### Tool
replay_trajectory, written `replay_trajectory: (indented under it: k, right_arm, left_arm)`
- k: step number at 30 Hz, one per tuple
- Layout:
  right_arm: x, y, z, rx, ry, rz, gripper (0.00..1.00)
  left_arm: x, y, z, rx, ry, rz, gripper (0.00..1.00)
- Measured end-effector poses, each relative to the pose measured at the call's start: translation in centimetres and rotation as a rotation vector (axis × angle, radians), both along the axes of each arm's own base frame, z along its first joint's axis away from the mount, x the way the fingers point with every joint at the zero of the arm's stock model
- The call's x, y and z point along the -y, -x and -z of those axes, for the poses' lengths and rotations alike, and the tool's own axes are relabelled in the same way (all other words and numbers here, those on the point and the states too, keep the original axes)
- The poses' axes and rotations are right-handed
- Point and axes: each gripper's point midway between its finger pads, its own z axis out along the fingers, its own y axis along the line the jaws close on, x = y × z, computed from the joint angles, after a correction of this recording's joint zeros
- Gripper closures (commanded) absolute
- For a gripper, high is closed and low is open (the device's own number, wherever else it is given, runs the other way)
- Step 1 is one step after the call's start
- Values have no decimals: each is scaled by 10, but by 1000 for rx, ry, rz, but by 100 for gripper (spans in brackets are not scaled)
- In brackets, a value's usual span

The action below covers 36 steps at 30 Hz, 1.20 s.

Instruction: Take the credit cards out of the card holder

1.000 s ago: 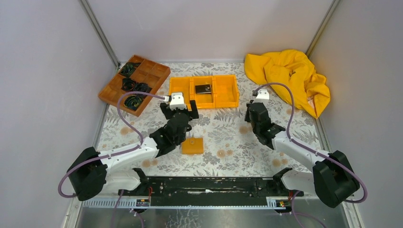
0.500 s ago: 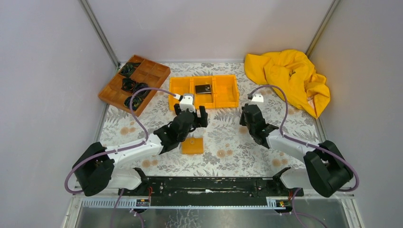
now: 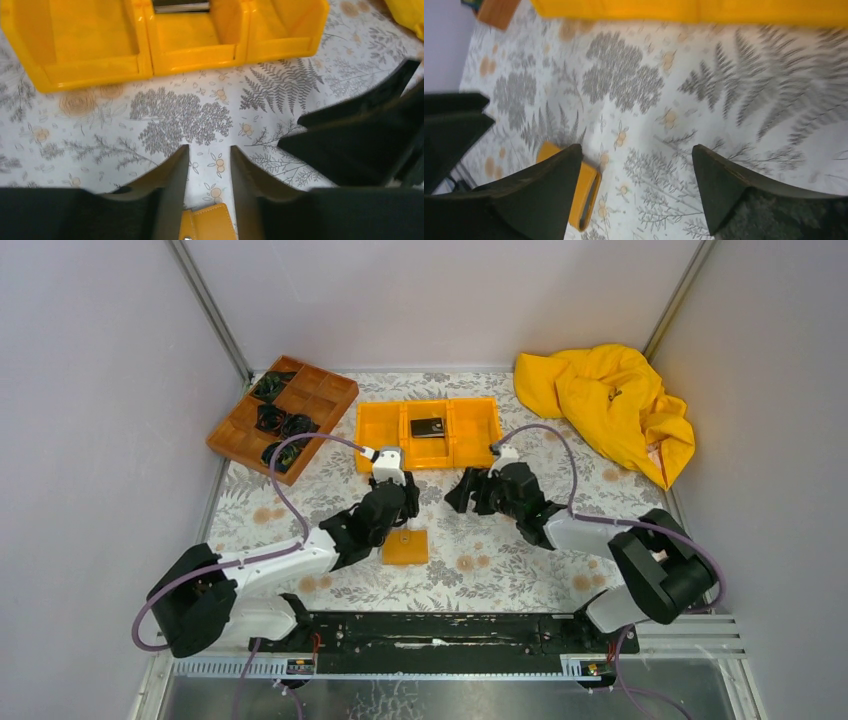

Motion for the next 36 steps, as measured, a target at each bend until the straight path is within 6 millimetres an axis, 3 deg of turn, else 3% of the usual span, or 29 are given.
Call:
replay_trajectory:
  k: [1,3,5,8,13,15,17,22,23,24,27,36]
  right_arm:
    - [-6,5,6,-12,0,-25,31]
    - [-16,21,18,-21,27,-86,41]
    - [-25,37,21,24,108,-140,41]
    - [-42,58,7,145,190,-218,37]
    - [-48,58,-7,223,217,-237,34]
    - [-50,57,-2,213,226,-245,34]
    - [-54,58,6,192,232,-260,30]
    - [-69,71,30,97,202,-340,27]
    - [-70,73,32,86,197,-347,27]
    - [-71,74,33,79,190,-350,28]
    - [-73,73,31,78,176,-341,26]
    - [-69,63,33,59,145,-325,39]
  left_arm:
    - [-2,-1,4,-11,-10,-13,35]
    - [-4,-1,10,-25,-21,-26,17]
    - [-5,0,12,-24,-21,-23,8]
    - [-7,3,13,-6,-8,-11,5]
    - [-19,5,6,20,17,-52,17]
    - [-25,2,1,36,30,-88,26]
    - [-29,0,-1,40,38,-116,44]
    - [-41,-7,1,35,62,-188,53]
    - [-43,-9,2,31,65,-198,51]
    - [-46,-10,3,27,69,-210,43]
    - [-51,-14,9,9,75,-234,2]
    - [-44,-14,22,-43,79,-213,0]
